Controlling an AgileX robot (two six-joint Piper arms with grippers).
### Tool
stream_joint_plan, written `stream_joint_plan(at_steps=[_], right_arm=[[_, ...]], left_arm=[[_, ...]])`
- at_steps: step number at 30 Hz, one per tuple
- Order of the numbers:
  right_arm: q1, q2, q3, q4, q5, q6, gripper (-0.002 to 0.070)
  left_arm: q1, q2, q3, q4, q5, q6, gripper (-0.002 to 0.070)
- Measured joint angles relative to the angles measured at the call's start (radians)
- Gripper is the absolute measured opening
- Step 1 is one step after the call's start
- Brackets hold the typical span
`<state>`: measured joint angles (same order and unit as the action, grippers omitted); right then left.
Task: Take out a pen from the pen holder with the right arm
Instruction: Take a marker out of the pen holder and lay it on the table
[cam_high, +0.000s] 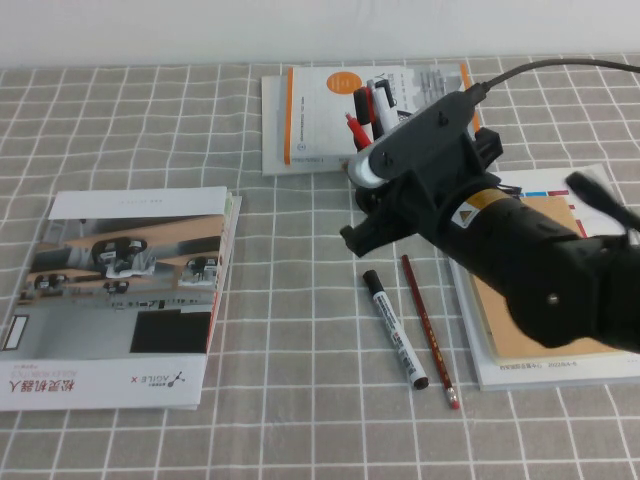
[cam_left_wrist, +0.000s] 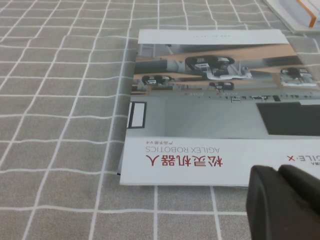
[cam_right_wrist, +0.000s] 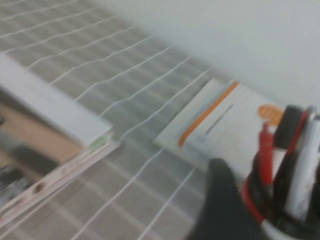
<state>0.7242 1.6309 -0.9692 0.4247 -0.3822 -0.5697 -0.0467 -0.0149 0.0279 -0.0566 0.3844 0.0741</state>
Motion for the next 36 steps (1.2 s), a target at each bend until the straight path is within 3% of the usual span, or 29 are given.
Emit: stream_joint_plan(at_steps=[2,6,14,29,36], right_arm=[[0.000,0.045,-0.014,-0.002,-0.073,-0.002,0.0389],[0.000,0.134,-0.081,-0.007,-0.114,-0.033,0.0440],[0.000,0.283,-0.253,0.033,-0.120,-0.154,0.0426],[0.000,0.446,-0.436,0.312,-0.142,-0.445,0.0422],[-0.012,0.475,-0.471,0.387,-0.175,-0.471,0.0422]], left_arm=[[0.000,0.000,0.000,0.000,0.000,0.000,-0.0005],[0.000,0.000,0.000,0.000,0.000,0.000,-0.0005],[0.000,0.000,0.000,0.000,0.000,0.000,-0.0005],[0.000,0.000,0.000,0.000,0.000,0.000,-0.0005],[0.000,0.000,0.000,0.000,0.000,0.000,-0.0005]])
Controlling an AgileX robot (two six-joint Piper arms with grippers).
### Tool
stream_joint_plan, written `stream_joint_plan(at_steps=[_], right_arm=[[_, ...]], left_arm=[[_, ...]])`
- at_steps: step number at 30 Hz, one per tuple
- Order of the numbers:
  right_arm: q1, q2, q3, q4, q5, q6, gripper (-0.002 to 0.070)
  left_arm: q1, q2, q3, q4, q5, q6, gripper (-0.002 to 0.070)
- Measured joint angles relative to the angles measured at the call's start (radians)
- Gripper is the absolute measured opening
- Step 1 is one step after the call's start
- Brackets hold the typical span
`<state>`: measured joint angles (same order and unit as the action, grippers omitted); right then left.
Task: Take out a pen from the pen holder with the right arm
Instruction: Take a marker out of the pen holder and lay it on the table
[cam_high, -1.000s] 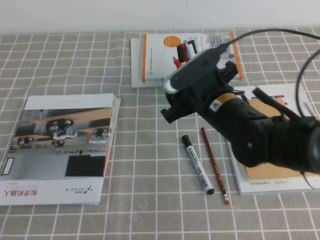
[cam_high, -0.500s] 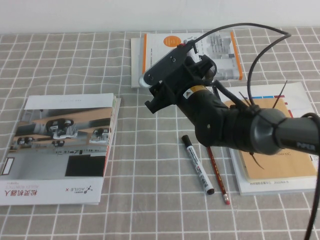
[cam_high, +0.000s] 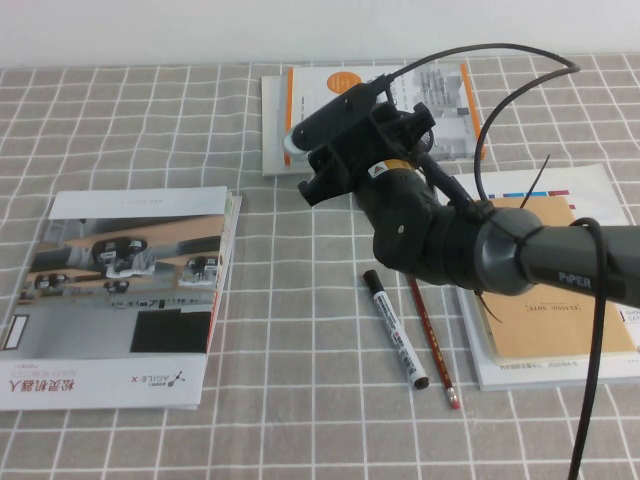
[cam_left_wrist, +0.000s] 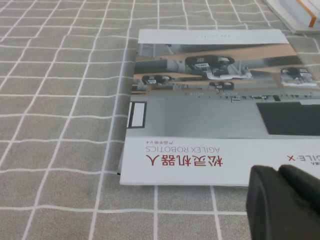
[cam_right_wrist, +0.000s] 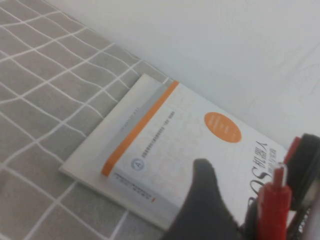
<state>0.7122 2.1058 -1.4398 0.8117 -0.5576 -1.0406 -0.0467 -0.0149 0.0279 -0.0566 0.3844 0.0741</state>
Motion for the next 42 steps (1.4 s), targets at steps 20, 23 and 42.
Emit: stream_joint_plan(at_steps=[20,23,42], right_arm=[[-0.018,0.085,-0.099,0.077,-0.020,-0.076,0.0422],[-0.018,0.086,-0.099,0.082,-0.020,-0.083,0.0412],[-0.018,0.102,-0.099,0.100,-0.029,-0.138,0.0276]], left_arm=[[0.000,0.000,0.000,0.000,0.000,0.000,-0.0005],[0.000,0.000,0.000,0.000,0.000,0.000,-0.0005],[0.000,0.000,0.000,0.000,0.000,0.000,-0.0005]])
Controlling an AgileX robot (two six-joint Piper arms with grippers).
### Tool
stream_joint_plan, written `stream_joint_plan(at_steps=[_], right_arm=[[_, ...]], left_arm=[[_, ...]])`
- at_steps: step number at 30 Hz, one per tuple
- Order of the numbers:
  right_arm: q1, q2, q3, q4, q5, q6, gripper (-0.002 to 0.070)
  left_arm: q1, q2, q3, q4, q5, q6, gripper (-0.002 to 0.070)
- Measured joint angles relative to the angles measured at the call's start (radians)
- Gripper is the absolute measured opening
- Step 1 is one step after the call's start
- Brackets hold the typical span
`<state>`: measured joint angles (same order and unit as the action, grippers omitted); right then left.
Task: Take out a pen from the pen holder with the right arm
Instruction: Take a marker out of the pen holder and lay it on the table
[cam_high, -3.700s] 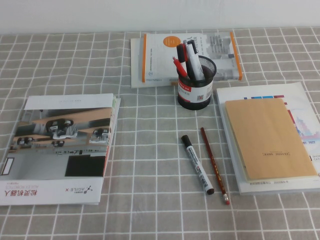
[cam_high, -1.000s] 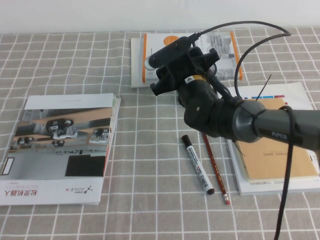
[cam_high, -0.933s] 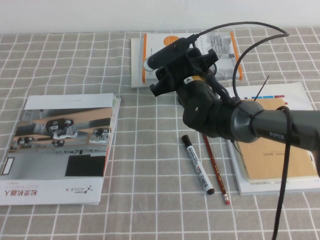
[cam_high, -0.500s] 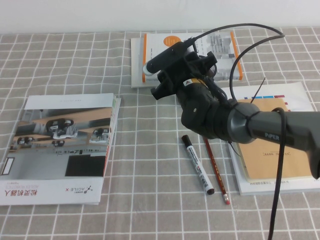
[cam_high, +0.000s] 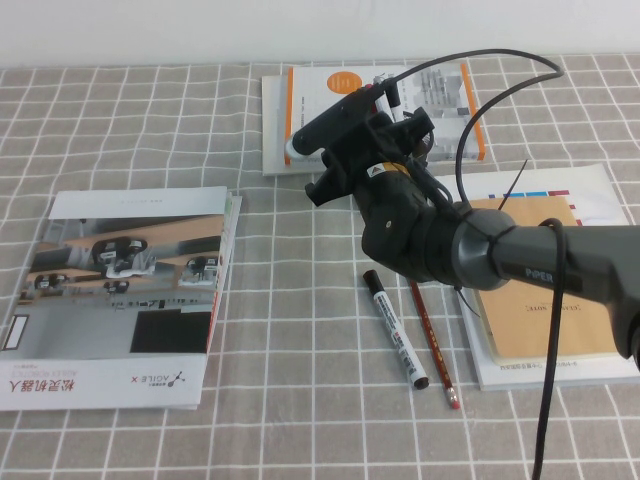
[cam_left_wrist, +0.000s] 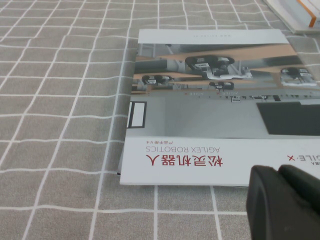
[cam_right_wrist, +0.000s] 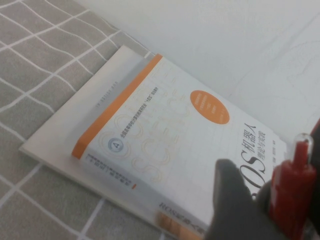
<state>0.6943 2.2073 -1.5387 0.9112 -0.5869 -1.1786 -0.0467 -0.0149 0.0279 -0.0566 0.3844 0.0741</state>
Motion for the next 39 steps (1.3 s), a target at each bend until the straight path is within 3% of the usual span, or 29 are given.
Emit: stream_joint_plan(at_steps=[22,39], right_arm=[[-0.002,0.001,-0.002,0.015,-0.017,0.000,0.0079],[-0.002,0.001,-0.002,0.018,-0.020,0.000,0.0067]], left_arm=[[0.000,0.000,0.000,0.000,0.000,0.000,-0.0005],[0.000,0.000,0.000,0.000,0.000,0.000,-0.0005]])
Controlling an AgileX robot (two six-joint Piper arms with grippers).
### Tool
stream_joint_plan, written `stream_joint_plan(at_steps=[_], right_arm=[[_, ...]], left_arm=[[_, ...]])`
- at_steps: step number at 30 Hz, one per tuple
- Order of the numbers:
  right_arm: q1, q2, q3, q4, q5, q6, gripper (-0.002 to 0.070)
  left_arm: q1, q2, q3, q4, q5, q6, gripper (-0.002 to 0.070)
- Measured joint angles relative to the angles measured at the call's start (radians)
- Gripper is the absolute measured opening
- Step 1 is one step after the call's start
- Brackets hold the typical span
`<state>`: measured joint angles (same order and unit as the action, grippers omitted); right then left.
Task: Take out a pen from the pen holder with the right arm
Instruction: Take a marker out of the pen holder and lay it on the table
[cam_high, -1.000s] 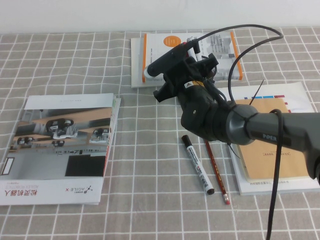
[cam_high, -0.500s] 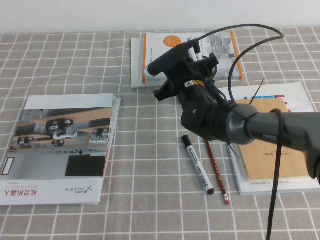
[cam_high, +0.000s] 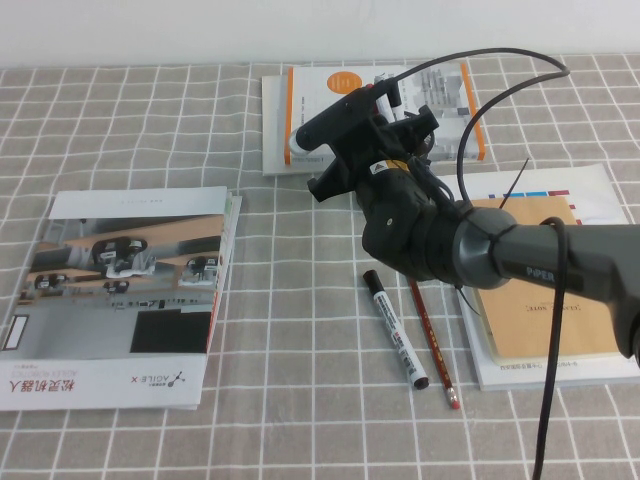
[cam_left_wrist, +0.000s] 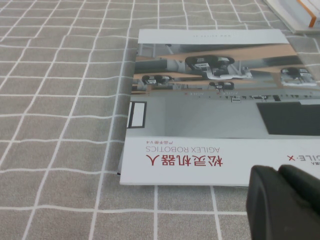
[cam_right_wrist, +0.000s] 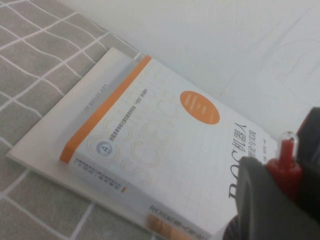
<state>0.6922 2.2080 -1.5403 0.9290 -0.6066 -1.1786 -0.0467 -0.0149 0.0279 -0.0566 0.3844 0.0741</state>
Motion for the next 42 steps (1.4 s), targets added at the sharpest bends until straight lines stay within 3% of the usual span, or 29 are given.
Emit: stream_joint_plan(at_steps=[21,33,42], right_arm=[[0.006,-0.064,0.000,0.035,0.016,-0.031,0.0065],[0.013,-0.214,0.000,0.193,0.103,-0.156,0.0065],[0.031,-0.363,0.000,0.457,0.187,-0.421,0.0065]], left_arm=[[0.000,0.000,0.000,0.000,0.000,0.000,-0.0005],[0.000,0.000,0.000,0.000,0.000,0.000,-0.0005],[0.000,0.000,0.000,0.000,0.000,0.000,-0.0005]])
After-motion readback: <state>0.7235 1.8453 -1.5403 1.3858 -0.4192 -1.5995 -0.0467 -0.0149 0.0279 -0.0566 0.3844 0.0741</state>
